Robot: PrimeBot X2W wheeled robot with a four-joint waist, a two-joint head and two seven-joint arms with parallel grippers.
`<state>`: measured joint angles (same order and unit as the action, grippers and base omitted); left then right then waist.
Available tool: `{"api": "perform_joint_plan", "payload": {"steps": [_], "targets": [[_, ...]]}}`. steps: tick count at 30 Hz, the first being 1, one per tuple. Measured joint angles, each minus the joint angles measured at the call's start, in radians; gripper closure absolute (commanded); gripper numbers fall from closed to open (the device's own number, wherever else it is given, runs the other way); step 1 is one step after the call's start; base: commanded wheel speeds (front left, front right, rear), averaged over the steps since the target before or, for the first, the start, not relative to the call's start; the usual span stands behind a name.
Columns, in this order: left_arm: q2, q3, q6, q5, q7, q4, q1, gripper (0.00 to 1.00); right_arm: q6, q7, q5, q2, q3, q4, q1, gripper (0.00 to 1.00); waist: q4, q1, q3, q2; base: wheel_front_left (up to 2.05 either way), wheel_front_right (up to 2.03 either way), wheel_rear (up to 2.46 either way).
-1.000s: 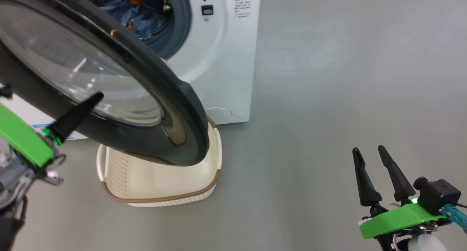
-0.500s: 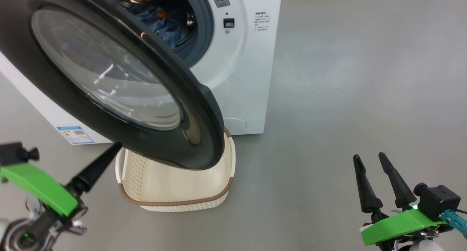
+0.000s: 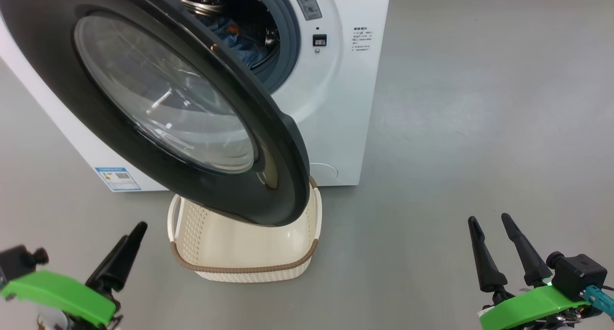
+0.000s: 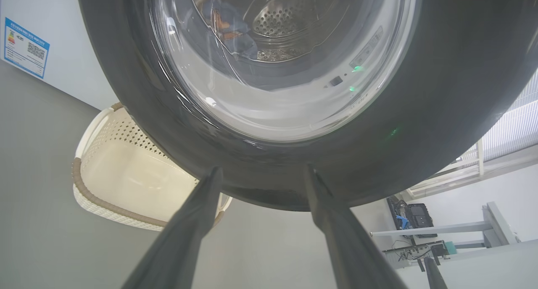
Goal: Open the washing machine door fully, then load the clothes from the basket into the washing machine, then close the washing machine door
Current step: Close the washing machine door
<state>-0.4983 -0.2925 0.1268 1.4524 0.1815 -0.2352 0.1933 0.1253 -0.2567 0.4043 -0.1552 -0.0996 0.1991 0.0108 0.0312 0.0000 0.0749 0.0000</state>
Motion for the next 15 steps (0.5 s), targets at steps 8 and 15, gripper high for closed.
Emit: {"api": "perform_joint_plan", "payload": {"steps": [8,15], "targets": [[-0.020,-0.088,0.000,-0.123,-0.266,-0.038,-0.043,0.00,0.000,0.000,0.001,-0.006,0.000,0.002,0.000,0.00,0.006,0.0000,-0.006,0.0000,0.00,0.00,0.00],[-0.045,-0.170,0.000,-0.274,-0.425,-0.124,-0.047,0.00,0.000,0.000,0.001,-0.007,0.005,0.002,-0.005,0.00,0.005,0.0000,-0.010,0.0000,0.00,0.00,0.00]]}}
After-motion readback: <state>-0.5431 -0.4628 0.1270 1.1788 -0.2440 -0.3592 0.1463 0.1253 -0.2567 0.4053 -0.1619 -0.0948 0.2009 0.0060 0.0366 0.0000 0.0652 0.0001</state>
